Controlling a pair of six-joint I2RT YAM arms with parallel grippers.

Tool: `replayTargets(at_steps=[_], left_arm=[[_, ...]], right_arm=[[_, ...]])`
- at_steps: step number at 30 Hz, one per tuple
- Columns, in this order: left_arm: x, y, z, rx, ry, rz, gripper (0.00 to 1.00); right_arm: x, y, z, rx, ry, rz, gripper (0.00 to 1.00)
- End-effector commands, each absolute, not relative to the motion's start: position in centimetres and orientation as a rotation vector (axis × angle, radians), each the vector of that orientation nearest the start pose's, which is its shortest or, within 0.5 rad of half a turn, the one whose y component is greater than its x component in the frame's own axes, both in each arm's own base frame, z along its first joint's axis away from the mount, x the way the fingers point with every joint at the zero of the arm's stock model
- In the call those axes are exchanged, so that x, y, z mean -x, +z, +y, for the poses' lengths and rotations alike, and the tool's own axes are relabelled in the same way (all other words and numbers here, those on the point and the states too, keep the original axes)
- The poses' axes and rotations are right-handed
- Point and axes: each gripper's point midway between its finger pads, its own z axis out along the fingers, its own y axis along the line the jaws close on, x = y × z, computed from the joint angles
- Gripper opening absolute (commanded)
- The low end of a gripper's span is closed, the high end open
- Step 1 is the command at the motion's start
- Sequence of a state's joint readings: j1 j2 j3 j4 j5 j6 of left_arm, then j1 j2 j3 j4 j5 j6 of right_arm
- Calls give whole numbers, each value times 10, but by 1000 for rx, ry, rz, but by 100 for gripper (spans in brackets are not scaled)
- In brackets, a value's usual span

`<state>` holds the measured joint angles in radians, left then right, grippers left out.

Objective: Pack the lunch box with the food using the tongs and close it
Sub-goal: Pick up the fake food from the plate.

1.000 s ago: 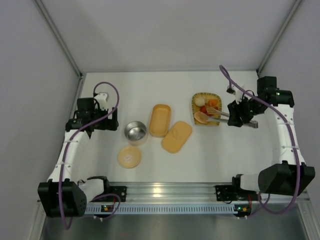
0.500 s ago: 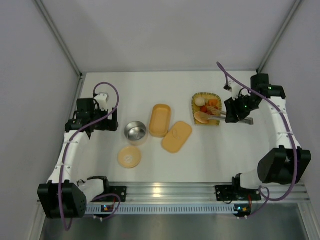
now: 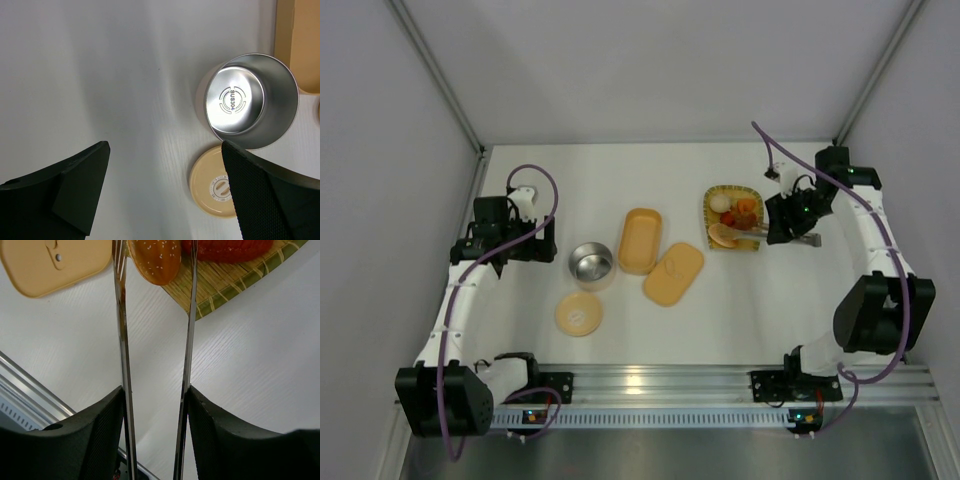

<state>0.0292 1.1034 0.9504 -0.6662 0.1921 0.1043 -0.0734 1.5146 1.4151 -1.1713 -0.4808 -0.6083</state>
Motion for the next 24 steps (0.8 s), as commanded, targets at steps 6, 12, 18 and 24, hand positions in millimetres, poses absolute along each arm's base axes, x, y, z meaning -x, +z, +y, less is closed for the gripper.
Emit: replayTargets(at_steps=[6, 12, 18, 24], left_arm=[[-297, 173, -18, -187, -143, 2327, 98], [-298, 174, -18, -185, -143, 2325, 98], [-299, 172, -18, -184, -142, 2328, 98], [-299, 176, -16, -172, -129, 2320, 98]], right_arm=[[-308, 173, 51, 836, 532, 2487, 43], [-302, 175, 55, 864, 563, 2482, 27], [-293, 187, 57, 895, 568, 2452, 7], [-287, 225, 66, 900, 577, 2348, 0]])
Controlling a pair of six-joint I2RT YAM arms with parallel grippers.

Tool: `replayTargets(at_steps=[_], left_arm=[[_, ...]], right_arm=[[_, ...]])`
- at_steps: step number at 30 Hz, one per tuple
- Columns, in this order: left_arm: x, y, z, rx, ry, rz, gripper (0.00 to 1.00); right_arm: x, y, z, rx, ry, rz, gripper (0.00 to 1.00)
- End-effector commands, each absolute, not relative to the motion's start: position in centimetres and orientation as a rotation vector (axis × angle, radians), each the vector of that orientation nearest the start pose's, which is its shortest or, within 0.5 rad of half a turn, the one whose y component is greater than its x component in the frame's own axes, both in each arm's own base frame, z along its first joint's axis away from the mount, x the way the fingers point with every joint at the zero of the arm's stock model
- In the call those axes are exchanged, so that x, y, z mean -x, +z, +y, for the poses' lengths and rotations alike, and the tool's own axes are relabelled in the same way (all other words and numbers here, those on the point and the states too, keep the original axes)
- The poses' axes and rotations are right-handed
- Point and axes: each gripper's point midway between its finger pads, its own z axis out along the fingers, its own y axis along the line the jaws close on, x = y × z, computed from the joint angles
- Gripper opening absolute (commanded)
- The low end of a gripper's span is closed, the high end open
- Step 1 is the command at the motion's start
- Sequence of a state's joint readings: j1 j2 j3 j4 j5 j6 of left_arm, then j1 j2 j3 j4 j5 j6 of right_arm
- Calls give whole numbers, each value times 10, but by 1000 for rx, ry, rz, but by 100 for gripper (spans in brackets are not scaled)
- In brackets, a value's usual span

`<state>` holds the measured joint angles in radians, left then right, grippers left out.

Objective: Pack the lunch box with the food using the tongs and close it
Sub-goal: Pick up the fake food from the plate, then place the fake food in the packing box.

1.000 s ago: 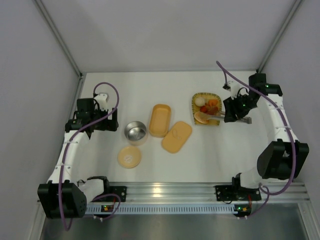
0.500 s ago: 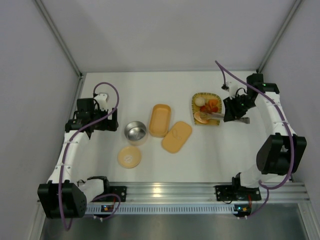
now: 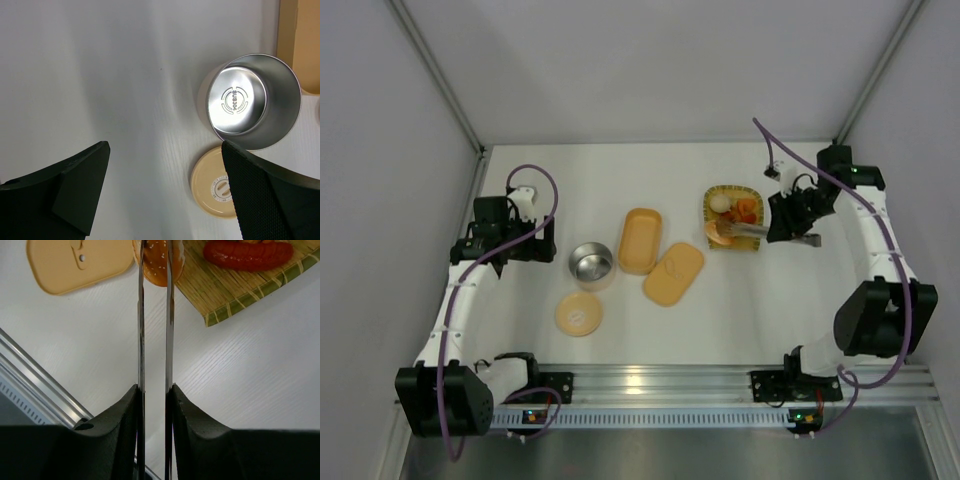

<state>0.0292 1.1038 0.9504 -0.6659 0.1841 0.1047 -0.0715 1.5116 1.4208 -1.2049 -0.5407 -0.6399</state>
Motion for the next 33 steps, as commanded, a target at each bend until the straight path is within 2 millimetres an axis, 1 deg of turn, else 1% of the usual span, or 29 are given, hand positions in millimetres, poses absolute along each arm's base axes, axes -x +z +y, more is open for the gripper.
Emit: replayTargets(at_steps=[1, 3, 4, 5, 7, 9, 10, 12, 13, 14, 15, 16, 18, 19, 20, 21, 22, 23, 24, 25, 26, 27, 29, 30, 31, 32, 33], left_arm=[[-299, 176, -16, -172, -129, 2318, 98], [-299, 176, -15, -166, -125, 2321, 98], [-299, 177, -16, -166, -129, 2320, 98], [-299, 177, -16, -165, -134, 2320, 98], [-299, 177, -20, -162, -161, 2323, 98], [-297, 177, -24, -162, -198, 2334, 98], [-299, 179, -23, -154, -206, 2332, 98], [-299, 181, -23, -134, -225, 2334, 98], [-300, 185, -22, -122, -243, 2328, 98], [-300, 186, -21, -114, -258, 2330, 98], [-300, 188, -21, -105, -278, 2325, 98], [-300, 191, -18, -84, -318, 2323, 98], [-301, 192, -15, -54, -377, 2324, 98], [-302, 188, -5, -4, -402, 2335, 98], [-302, 192, -7, 0, -463, 2329, 98], [-303, 190, -4, 15, -484, 2337, 98], [-304, 185, 2, 50, -501, 2351, 98], [-305, 185, 2, 54, -518, 2349, 98], [-306, 182, 5, 67, -526, 2354, 98], [-305, 181, 6, 71, -535, 2357, 98], [-305, 179, 6, 75, -542, 2358, 98], [-305, 179, 6, 77, -542, 2357, 98], [-305, 178, 7, 78, -540, 2356, 98], [-305, 177, 7, 77, -539, 2354, 98], [-304, 176, 6, 77, -539, 2356, 98], [-304, 176, 7, 75, -536, 2355, 98], [-305, 176, 7, 74, -535, 2353, 98]], right_arm=[[-285, 234, 71, 896, 595, 2320, 0], [-284, 249, 77, 900, 603, 2282, 0], [-282, 256, 84, 904, 611, 2265, 0], [-282, 260, 86, 898, 607, 2257, 0], [-279, 270, 110, 947, 630, 2211, 0], [-279, 279, 124, 966, 641, 2180, 0], [-277, 284, 140, 992, 658, 2150, 0], [-277, 291, 155, 1017, 651, 2116, 0], [-276, 293, 165, 1016, 661, 2112, 0], [-274, 296, 180, 1060, 653, 2074, 0], [-274, 298, 188, 1072, 653, 2059, 0], [-272, 299, 204, 1101, 657, 2036, 0], [-270, 300, 219, 1130, 658, 2016, 0], [-265, 296, 233, 1168, 665, 2014, 0], [-266, 299, 242, 1181, 662, 1988, 0], [-266, 296, 250, 1185, 667, 1996, 0], [-260, 295, 262, 1218, 674, 1979, 0], [-260, 298, 270, 1227, 678, 1965, 0], [-263, 295, 279, 1229, 681, 1968, 0], [-258, 293, 290, 1256, 684, 1962, 0], [-257, 297, 296, 1265, 689, 1945, 0], [-258, 290, 304, 1282, 691, 1960, 0], [-256, 289, 315, 1308, 687, 1950, 0], [-259, 282, 320, 1316, 684, 1966, 0], [-255, 279, 326, 1336, 689, 1964, 0], [-254, 280, 331, 1346, 692, 1954, 0], [-255, 272, 336, 1360, 693, 1969, 0]])
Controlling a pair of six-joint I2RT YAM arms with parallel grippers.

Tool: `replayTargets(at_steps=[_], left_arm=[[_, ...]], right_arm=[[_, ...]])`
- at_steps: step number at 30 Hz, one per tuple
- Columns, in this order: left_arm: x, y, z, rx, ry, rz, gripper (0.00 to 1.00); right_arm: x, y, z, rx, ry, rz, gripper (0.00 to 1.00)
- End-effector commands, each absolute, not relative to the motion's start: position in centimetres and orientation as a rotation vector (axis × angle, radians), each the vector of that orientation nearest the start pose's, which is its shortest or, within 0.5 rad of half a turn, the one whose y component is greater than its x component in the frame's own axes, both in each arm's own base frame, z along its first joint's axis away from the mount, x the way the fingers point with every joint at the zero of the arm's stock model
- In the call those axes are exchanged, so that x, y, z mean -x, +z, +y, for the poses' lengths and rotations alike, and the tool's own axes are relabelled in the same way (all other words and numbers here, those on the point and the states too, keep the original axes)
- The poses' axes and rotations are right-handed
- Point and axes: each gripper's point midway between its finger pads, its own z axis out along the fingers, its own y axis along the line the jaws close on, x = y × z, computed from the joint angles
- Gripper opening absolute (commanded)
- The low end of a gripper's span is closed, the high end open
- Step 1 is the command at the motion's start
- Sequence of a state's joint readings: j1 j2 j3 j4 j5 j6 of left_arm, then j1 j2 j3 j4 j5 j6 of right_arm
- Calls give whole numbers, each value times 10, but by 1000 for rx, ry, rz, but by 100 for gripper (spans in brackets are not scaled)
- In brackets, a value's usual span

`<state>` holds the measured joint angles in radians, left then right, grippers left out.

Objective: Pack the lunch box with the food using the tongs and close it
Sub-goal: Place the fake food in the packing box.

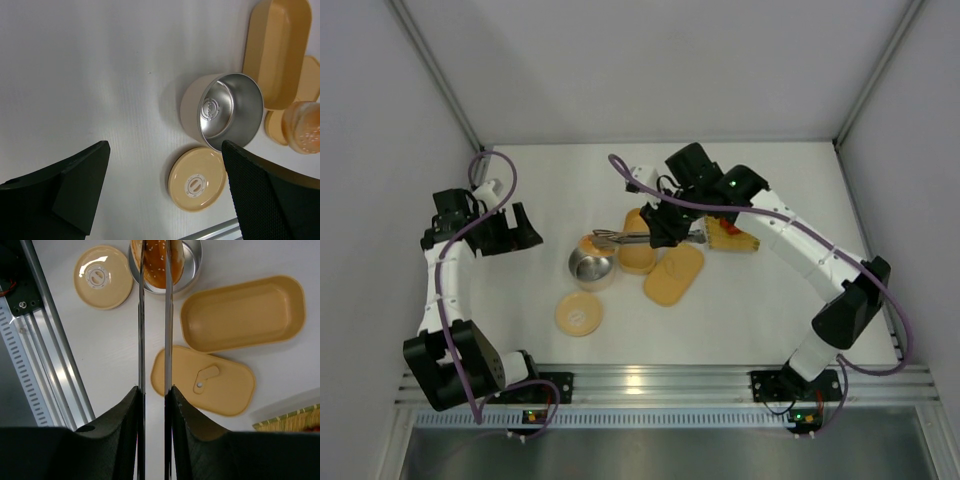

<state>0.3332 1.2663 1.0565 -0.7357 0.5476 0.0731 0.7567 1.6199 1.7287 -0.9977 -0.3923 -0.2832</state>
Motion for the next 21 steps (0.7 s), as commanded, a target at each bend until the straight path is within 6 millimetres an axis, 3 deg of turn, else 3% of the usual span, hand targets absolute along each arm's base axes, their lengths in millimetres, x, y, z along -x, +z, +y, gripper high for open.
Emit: replayTargets(at_steps=[1, 9, 21], left_arm=[[-304, 175, 7, 73, -535, 2355, 98], [-302, 174, 10, 61, -506, 2357, 98], [-298, 171, 14, 39, -459, 2369, 98]], right_arm=[[-252, 270, 342, 1377, 698, 1964, 0], [-260, 237, 362, 1426, 699, 2004, 0], [-262, 191, 371, 1469, 707, 2071, 0]])
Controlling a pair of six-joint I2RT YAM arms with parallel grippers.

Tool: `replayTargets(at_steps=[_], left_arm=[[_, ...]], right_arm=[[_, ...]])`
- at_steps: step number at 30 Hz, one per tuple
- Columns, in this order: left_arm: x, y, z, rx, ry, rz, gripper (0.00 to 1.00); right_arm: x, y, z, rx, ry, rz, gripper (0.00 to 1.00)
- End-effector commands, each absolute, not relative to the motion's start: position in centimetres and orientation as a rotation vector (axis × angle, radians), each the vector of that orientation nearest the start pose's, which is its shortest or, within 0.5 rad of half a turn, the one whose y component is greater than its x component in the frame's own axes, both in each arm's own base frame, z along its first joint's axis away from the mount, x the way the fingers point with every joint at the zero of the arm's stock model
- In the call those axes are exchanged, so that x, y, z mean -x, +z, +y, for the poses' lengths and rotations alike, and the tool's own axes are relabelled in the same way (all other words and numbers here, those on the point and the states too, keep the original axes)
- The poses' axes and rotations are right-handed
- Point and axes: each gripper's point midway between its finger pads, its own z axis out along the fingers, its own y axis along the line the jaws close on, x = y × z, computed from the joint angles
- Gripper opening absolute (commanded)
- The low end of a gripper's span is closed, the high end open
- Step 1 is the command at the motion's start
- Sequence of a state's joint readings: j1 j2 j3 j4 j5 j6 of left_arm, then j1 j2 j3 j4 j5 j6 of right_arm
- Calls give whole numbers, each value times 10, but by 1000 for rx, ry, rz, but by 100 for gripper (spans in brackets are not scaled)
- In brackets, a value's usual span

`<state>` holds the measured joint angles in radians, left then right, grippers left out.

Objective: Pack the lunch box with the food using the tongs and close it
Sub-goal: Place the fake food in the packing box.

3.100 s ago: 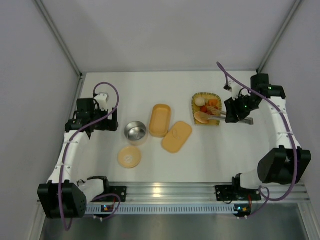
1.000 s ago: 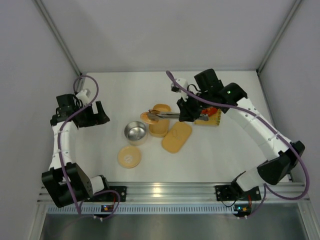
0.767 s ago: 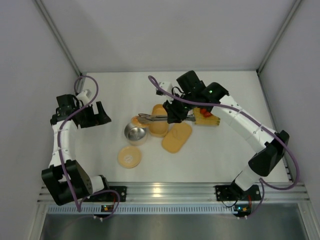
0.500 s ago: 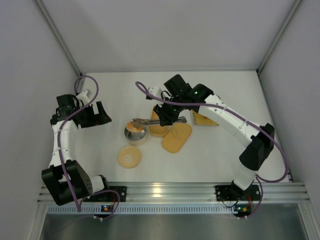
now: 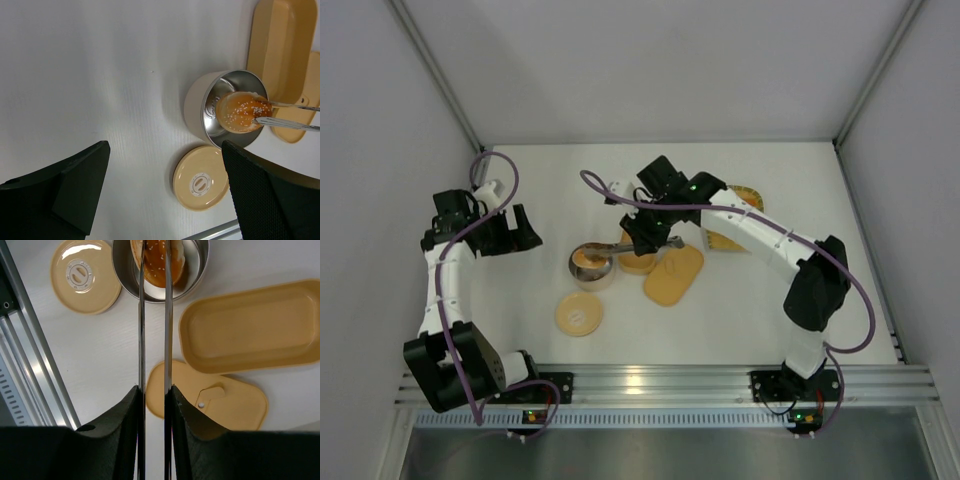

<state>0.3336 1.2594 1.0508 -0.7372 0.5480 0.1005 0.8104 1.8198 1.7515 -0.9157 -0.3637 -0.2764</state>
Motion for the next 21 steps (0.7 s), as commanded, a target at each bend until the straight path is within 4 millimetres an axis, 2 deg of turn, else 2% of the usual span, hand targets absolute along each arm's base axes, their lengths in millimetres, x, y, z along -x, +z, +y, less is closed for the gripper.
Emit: replayTargets(at_steps=[1, 7, 13, 17, 21], left_arm=[[-298, 170, 14, 39, -457, 2371, 98], [-297, 168, 15, 36, -453, 2374, 98], [-298, 167, 16, 36, -447, 2375, 98], [-298, 166, 17, 38, -442, 2377, 98], [-298, 166, 17, 40, -439, 2380, 98]], right_arm=[[-262, 188, 371, 1470, 705, 2075, 0], [-256, 171, 370, 1490, 707, 2103, 0], [-251, 163, 372, 1508, 734, 2111, 0], [-249, 161, 375, 1516, 754, 2120, 9], [-247, 161, 377, 1520, 769, 2127, 23]])
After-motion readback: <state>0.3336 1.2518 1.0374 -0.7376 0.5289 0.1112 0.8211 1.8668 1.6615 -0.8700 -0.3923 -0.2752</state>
